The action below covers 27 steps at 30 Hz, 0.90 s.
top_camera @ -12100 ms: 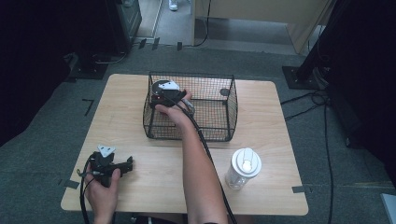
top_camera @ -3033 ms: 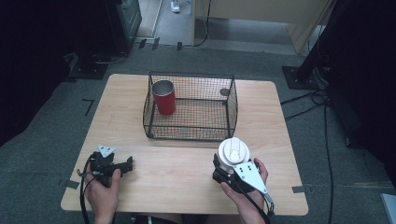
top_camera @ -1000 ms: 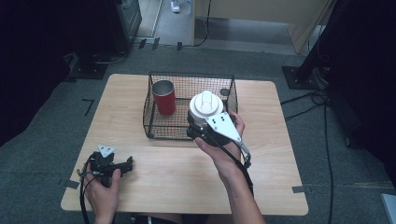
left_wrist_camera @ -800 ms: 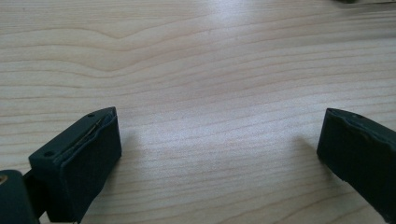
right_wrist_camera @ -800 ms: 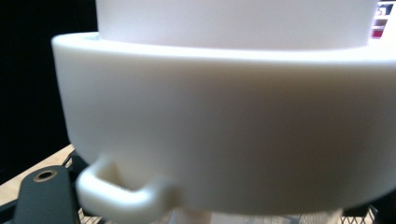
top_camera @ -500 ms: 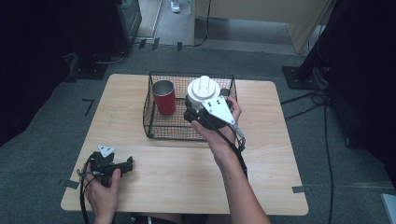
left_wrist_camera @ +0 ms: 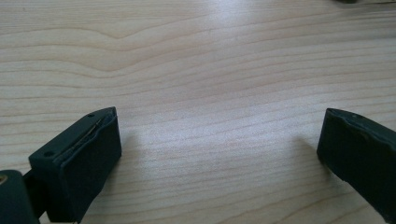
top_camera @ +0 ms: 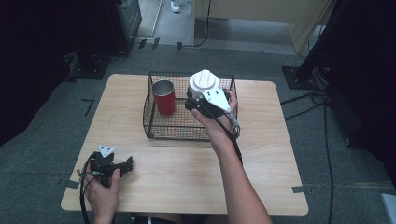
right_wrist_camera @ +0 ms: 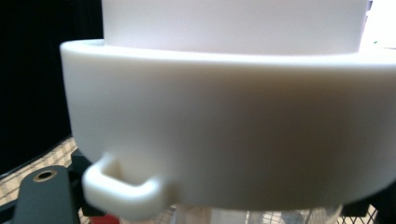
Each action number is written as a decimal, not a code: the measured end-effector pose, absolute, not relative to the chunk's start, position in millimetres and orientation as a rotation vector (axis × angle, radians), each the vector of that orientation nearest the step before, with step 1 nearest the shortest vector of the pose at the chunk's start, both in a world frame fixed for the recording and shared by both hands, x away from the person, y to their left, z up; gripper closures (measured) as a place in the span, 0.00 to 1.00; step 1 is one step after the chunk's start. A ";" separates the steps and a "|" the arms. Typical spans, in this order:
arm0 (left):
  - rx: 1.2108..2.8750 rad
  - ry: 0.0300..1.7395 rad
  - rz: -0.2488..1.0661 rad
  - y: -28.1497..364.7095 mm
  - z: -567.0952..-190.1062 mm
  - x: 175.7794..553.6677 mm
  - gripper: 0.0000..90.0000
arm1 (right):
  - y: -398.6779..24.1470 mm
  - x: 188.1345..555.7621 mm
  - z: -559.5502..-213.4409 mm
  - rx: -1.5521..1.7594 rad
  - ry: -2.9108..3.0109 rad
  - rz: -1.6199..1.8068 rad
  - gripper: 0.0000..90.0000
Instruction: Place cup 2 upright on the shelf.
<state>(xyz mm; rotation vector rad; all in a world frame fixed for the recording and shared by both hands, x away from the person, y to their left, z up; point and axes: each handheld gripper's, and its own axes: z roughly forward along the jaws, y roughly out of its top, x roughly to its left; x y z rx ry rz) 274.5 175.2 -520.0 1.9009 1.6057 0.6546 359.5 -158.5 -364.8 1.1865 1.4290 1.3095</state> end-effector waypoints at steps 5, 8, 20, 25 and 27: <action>1.901 1.606 0.655 175.3 -520.0 274.5 0.00 | -161.4 371.2 -372.1 1.207 1.427 1.302 0.18; 1.900 1.606 0.656 175.2 -520.0 274.6 0.00 | -162.6 377.7 -375.6 1.212 1.428 1.309 0.18; 1.904 1.605 0.654 175.4 -519.9 274.5 0.00 | -159.0 408.4 -396.1 1.206 1.445 1.277 0.18; 1.904 1.605 0.655 175.4 -519.9 274.5 0.00 | -158.6 419.0 -406.9 1.231 1.444 1.272 0.18; 1.904 1.605 0.655 175.4 -519.9 274.5 0.00 | -157.4 422.0 -412.2 1.225 1.459 1.260 0.18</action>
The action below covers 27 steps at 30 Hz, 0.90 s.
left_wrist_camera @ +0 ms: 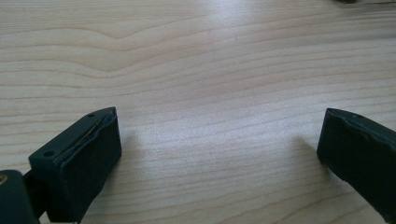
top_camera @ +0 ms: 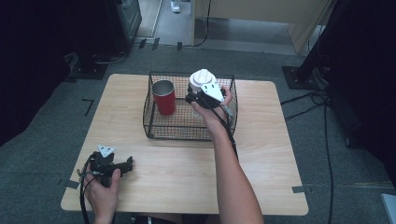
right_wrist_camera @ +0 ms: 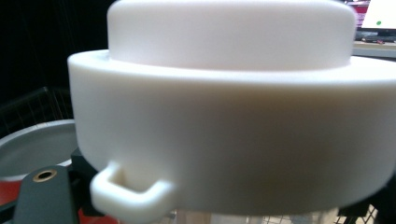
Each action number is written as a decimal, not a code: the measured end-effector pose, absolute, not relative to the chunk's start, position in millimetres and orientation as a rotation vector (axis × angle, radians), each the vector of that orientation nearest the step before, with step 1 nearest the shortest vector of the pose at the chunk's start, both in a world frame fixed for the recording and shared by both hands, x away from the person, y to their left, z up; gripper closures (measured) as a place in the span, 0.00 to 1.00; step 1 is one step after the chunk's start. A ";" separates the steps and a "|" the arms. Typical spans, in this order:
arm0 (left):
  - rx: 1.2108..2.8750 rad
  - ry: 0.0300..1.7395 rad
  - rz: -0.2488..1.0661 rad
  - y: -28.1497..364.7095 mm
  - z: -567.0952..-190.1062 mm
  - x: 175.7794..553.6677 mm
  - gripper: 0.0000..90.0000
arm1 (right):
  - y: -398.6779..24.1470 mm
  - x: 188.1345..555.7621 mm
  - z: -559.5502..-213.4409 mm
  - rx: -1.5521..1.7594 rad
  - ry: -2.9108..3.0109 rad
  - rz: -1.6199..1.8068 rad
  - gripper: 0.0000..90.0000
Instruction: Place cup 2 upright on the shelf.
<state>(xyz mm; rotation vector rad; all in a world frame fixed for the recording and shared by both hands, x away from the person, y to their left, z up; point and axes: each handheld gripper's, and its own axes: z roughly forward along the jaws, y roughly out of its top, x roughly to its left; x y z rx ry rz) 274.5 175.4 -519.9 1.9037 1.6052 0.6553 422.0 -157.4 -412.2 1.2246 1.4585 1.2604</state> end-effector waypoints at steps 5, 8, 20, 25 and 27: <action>1.904 1.605 0.655 175.4 -519.9 274.5 0.00 | -158.4 430.6 -422.8 1.234 1.460 1.234 0.18; 1.902 1.606 0.655 175.3 -520.0 274.5 0.00 | -157.8 433.1 -428.2 1.240 1.458 1.234 0.18; 1.901 1.606 0.655 175.3 -520.0 274.5 0.00 | -156.1 439.0 -446.1 1.268 1.501 1.216 0.18; 1.902 1.606 0.654 175.3 -520.0 274.5 0.00 | -157.5 439.1 -447.2 1.288 1.518 1.219 0.18; 1.902 1.606 0.654 175.3 -520.0 274.5 0.00 | -158.9 439.2 -447.0 1.300 1.517 1.223 0.18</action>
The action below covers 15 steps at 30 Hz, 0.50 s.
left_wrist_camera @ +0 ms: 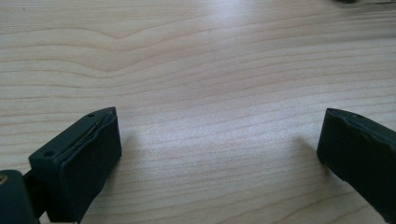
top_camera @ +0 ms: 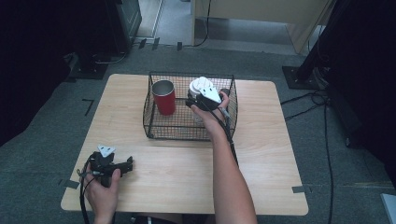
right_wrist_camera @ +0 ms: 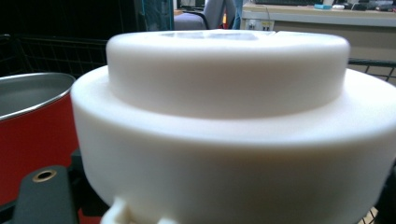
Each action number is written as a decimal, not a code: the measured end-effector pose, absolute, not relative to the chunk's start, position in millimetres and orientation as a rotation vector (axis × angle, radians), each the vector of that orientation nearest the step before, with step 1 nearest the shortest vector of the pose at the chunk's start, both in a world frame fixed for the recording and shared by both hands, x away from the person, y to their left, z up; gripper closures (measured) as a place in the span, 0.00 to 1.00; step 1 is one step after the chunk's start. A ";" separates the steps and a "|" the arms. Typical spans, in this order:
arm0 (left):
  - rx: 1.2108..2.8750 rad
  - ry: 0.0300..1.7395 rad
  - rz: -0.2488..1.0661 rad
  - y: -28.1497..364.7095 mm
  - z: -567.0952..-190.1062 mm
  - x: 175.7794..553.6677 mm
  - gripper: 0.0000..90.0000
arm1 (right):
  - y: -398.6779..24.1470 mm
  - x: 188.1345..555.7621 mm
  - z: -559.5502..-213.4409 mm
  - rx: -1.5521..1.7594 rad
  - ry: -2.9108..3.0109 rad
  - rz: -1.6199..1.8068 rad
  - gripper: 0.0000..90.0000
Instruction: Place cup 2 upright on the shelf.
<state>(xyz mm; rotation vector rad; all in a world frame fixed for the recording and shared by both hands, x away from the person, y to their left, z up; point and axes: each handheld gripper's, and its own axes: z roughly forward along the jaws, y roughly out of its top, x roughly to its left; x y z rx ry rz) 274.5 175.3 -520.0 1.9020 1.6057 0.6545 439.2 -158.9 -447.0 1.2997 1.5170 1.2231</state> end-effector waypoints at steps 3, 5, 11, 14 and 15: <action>1.901 1.606 0.655 175.3 -520.0 274.5 0.00 | -161.0 438.9 -446.2 1.314 1.520 1.223 0.17; 1.901 1.606 0.654 175.3 -520.0 274.5 0.00 | -162.4 438.2 -445.2 1.321 1.530 1.216 0.17; 1.904 1.603 0.653 175.2 -519.9 274.8 0.00 | -168.7 435.4 -443.2 1.298 1.564 1.211 0.14; 1.904 1.602 0.653 175.2 -520.0 274.9 0.00 | -171.2 433.9 -441.3 1.296 1.576 1.221 0.08; 1.905 1.601 0.652 175.2 -520.0 275.0 0.00 | -171.6 433.1 -440.3 1.302 1.579 1.225 0.05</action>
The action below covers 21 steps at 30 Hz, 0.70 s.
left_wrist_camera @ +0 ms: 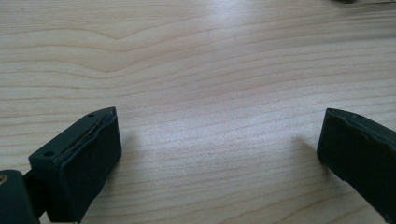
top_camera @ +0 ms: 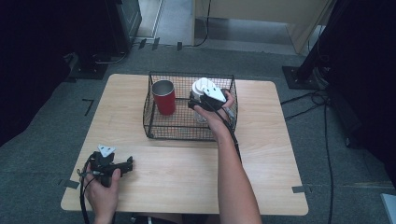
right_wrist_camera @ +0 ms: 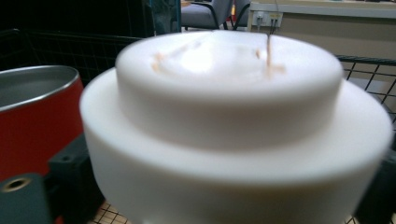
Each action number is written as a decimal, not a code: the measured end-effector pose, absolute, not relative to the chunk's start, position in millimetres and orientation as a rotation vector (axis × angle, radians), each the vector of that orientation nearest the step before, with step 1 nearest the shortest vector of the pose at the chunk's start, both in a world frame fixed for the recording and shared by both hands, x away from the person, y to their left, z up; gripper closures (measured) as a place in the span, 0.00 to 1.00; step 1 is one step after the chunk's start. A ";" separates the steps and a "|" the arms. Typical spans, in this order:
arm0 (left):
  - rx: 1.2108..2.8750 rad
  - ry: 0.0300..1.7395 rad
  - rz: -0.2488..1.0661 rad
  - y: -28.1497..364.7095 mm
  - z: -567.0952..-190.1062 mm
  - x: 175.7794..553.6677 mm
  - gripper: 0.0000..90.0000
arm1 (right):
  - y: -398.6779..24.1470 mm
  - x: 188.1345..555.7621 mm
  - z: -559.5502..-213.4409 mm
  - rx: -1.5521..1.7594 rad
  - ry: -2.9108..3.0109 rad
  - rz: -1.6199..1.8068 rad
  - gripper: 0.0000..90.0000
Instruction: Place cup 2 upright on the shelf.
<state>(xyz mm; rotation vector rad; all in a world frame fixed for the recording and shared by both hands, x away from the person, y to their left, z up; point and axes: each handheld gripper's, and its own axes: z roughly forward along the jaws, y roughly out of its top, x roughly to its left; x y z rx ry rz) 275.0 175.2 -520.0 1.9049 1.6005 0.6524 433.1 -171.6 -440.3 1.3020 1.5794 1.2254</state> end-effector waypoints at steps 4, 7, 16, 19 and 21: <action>1.905 1.600 0.653 175.2 -520.0 274.9 0.00 | -173.9 431.2 -437.4 1.297 1.584 1.243 0.01; 1.905 1.600 0.653 175.1 -520.0 275.0 0.00 | -175.5 430.1 -435.8 1.284 1.578 1.246 0.00; 1.905 1.600 0.653 175.1 -520.0 275.0 0.00 | -175.8 424.5 -425.3 1.250 1.542 1.248 0.00; 1.905 1.600 0.652 175.2 -520.0 275.0 0.00 | -177.0 423.6 -420.5 1.239 1.525 1.258 0.00; 1.907 1.600 0.652 175.2 -519.9 275.0 0.01 | -177.6 422.8 -415.9 1.230 1.514 1.266 0.00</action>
